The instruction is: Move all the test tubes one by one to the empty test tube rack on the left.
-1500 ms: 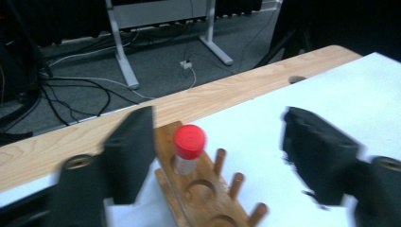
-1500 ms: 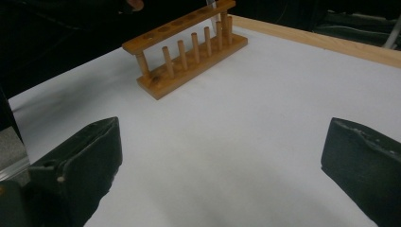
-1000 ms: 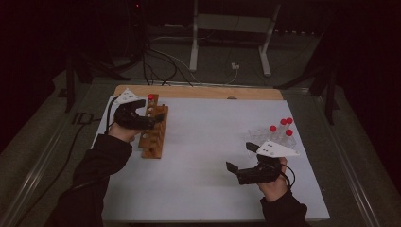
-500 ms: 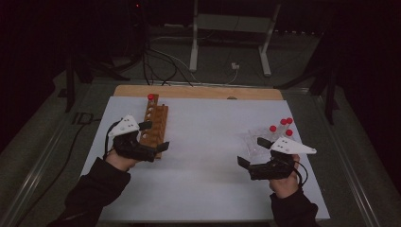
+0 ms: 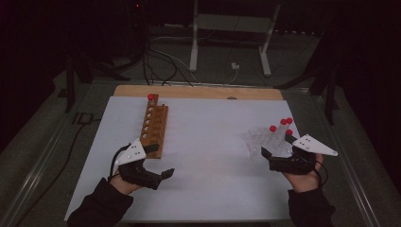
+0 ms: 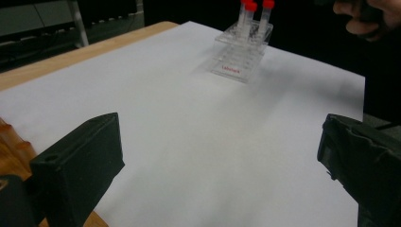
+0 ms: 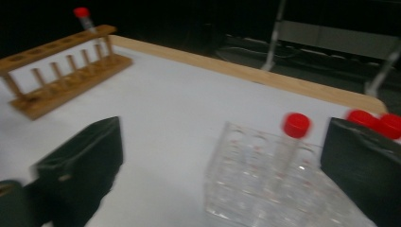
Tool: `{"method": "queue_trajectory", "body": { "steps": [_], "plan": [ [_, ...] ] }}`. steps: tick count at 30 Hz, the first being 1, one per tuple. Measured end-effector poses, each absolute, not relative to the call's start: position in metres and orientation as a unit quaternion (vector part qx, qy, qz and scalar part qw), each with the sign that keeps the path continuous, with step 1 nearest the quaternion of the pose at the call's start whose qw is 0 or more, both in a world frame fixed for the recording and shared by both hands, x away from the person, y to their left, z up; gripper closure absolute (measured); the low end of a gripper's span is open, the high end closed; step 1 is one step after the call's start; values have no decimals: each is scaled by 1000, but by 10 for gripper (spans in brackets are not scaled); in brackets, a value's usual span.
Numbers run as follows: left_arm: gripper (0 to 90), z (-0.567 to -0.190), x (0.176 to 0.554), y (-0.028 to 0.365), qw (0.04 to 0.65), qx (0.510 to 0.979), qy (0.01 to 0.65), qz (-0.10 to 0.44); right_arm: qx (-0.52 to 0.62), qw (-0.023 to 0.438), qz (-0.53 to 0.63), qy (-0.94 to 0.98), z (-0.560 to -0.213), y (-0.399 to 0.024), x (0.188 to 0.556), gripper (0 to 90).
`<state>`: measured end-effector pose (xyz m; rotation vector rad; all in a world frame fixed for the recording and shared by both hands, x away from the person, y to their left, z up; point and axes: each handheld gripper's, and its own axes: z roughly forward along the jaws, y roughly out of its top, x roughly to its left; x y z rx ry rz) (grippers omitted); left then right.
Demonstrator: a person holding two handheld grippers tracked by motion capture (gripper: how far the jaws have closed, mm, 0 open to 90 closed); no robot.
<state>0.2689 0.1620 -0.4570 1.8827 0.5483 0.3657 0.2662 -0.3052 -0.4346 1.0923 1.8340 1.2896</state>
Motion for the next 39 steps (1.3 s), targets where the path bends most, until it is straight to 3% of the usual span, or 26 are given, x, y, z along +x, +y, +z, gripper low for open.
{"method": "queue_trajectory", "body": {
  "steps": [11, 22, 39],
  "plan": [
    [18, -461, 267, 164, 544, 793, 229, 151, 483, 359, 443, 665, -449, -337, 278, 172],
    [18, -464, 269, 163, 540, 797, 228, 147, 520, 333, 417, 667, -471, -357, 300, 444],
    [18, -467, 269, 163, 539, 797, 234, 141, 537, 339, 394, 664, -486, -357, 322, 668]
  ]
}}
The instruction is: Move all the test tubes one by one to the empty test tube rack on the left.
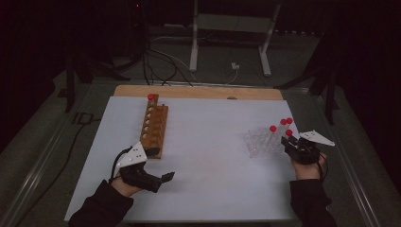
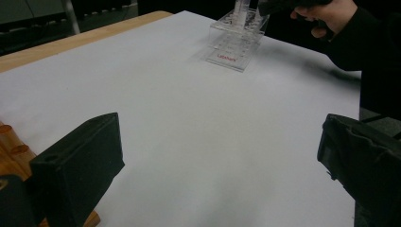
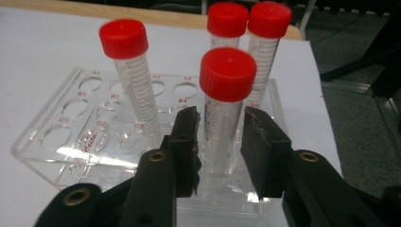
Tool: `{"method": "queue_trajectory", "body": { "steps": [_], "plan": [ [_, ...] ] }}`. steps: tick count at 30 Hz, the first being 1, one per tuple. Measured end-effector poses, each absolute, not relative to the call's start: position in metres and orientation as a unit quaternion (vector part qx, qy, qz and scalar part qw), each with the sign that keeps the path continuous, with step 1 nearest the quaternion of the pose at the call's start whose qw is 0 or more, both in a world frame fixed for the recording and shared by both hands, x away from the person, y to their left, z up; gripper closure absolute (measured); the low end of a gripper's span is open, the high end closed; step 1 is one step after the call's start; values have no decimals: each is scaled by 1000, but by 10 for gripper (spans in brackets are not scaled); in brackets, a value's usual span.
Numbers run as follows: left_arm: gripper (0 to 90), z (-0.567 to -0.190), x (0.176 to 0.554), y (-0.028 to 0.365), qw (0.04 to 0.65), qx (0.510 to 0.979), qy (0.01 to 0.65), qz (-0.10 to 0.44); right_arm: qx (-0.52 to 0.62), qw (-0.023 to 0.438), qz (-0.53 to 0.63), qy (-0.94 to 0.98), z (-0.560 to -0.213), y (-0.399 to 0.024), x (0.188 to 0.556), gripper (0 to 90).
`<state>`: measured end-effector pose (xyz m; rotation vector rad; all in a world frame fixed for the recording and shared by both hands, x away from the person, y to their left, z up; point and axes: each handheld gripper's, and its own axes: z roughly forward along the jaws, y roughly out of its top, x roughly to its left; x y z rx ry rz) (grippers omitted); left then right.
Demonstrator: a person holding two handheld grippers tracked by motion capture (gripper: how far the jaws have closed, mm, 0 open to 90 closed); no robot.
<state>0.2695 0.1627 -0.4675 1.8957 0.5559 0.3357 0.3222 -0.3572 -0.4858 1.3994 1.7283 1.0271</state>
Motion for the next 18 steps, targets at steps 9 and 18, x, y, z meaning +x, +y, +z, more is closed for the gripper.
{"method": "queue_trajectory", "body": {
  "steps": [9, 18],
  "plan": [
    [18, -468, 270, 164, 538, 798, 234, 137, 542, 339, 387, 665, -488, -355, 326, 746],
    [18, -468, 271, 165, 540, 797, 234, 139, 533, 354, 396, 659, -474, -354, 319, 748]
  ]
}}
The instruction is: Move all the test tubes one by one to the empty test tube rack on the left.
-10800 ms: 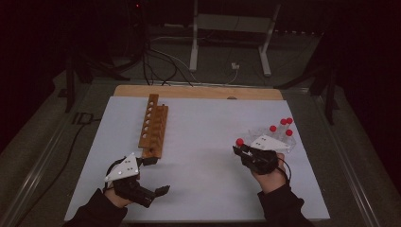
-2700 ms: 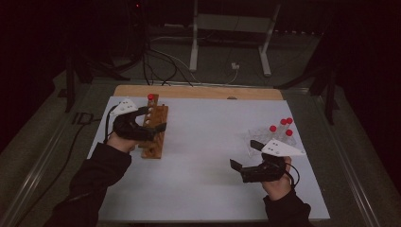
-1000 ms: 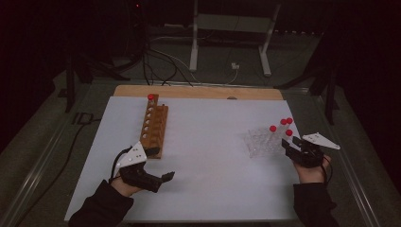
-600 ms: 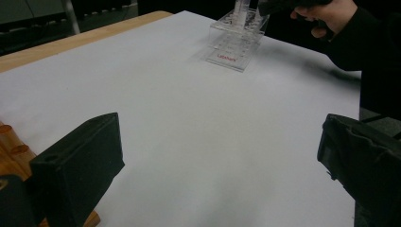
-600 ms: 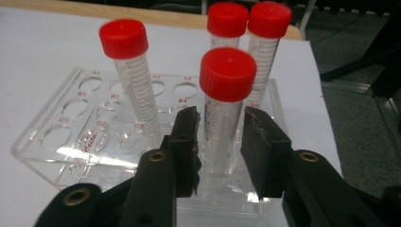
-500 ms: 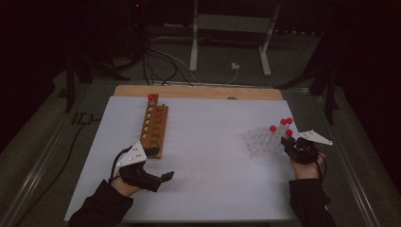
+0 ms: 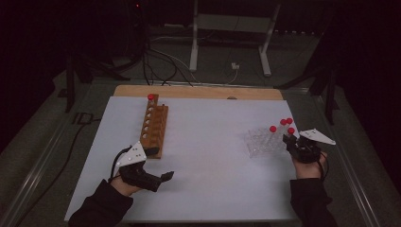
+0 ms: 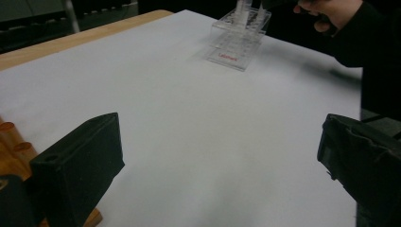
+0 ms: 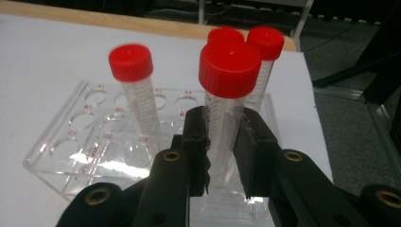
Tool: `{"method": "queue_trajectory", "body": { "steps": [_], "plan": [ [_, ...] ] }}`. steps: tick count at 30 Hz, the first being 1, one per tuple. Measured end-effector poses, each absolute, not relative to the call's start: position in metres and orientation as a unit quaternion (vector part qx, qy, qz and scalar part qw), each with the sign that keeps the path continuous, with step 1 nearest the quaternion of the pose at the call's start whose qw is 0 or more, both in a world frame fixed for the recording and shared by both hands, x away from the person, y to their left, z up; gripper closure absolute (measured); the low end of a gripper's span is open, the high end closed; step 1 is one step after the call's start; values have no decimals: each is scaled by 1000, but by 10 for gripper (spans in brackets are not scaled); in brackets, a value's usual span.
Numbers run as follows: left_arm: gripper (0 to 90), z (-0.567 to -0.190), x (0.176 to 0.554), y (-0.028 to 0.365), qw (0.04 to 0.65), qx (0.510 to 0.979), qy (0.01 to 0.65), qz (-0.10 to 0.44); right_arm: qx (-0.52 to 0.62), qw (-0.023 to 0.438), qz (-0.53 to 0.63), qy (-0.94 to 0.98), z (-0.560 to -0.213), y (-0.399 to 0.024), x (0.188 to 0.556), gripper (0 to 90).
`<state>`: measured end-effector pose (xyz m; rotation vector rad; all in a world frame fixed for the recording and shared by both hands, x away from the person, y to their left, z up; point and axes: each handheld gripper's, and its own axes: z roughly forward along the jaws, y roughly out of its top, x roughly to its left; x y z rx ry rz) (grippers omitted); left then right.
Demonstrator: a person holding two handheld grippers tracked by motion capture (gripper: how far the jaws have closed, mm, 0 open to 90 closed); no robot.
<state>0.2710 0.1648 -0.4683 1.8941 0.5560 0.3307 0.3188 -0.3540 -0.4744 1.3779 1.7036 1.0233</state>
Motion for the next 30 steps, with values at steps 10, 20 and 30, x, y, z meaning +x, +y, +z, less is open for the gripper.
{"method": "queue_trajectory", "body": {
  "steps": [10, 20, 30],
  "plan": [
    [18, -467, 271, 165, 538, 798, 232, 139, 513, 378, 414, 650, -450, -351, 303, 748],
    [18, -465, 269, 164, 538, 800, 231, 136, 472, 371, 437, 669, -430, -323, 289, 748],
    [18, -463, 268, 161, 538, 802, 225, 132, 426, 341, 462, 699, -424, -287, 278, 748]
  ]
}}
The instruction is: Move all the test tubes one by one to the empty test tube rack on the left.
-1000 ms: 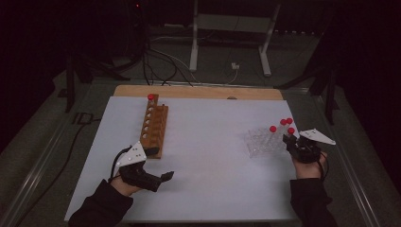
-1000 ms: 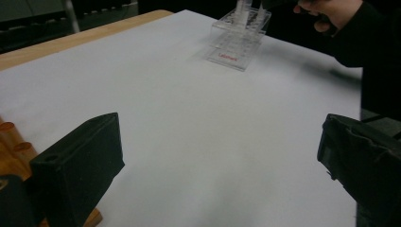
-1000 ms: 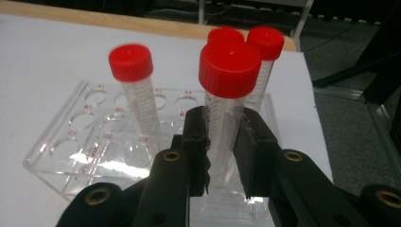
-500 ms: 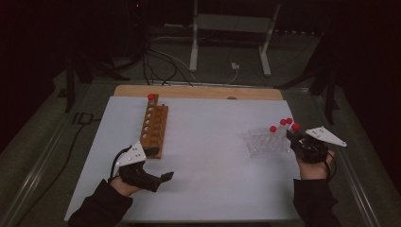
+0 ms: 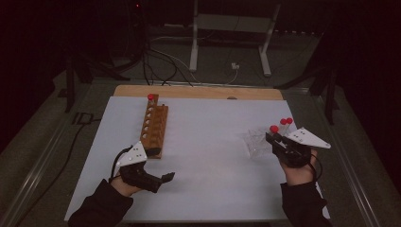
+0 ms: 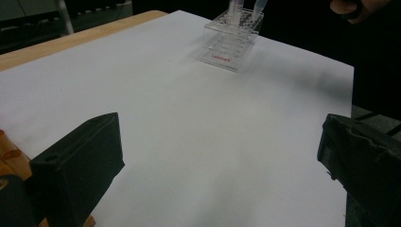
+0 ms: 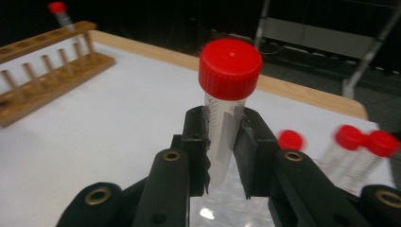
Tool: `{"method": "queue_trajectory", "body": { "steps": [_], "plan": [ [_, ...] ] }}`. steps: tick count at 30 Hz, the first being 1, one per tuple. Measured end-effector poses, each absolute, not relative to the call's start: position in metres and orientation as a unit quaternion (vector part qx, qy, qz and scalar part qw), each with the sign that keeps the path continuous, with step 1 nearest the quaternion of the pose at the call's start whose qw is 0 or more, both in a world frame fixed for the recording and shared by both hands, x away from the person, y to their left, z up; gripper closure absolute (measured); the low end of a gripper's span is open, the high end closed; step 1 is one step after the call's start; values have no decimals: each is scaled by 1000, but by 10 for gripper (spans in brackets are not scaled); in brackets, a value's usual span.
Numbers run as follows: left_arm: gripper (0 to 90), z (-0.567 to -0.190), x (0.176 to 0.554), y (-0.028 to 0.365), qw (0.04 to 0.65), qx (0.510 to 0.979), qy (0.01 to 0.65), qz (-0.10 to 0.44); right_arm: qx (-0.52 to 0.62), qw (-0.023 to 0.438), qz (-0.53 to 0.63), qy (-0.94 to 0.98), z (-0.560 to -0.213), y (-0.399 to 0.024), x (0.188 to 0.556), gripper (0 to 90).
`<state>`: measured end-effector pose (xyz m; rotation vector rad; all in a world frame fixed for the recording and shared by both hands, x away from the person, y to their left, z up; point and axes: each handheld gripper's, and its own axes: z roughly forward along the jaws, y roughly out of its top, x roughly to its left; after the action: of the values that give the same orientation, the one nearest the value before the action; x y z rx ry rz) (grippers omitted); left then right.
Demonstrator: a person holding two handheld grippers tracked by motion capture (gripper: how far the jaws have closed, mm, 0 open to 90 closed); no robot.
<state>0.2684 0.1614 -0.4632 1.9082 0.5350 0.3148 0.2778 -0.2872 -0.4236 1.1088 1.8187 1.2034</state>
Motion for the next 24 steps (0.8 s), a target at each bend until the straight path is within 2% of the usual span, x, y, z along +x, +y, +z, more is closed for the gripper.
{"method": "queue_trajectory", "body": {
  "steps": [15, 24],
  "plan": [
    [18, -459, 270, 152, 540, 806, 213, 118, 384, 299, 461, 743, -438, -244, 273, 748],
    [18, -444, 276, 138, 547, 806, 194, 112, 364, 276, 455, 764, -448, -224, 272, 748]
  ]
}}
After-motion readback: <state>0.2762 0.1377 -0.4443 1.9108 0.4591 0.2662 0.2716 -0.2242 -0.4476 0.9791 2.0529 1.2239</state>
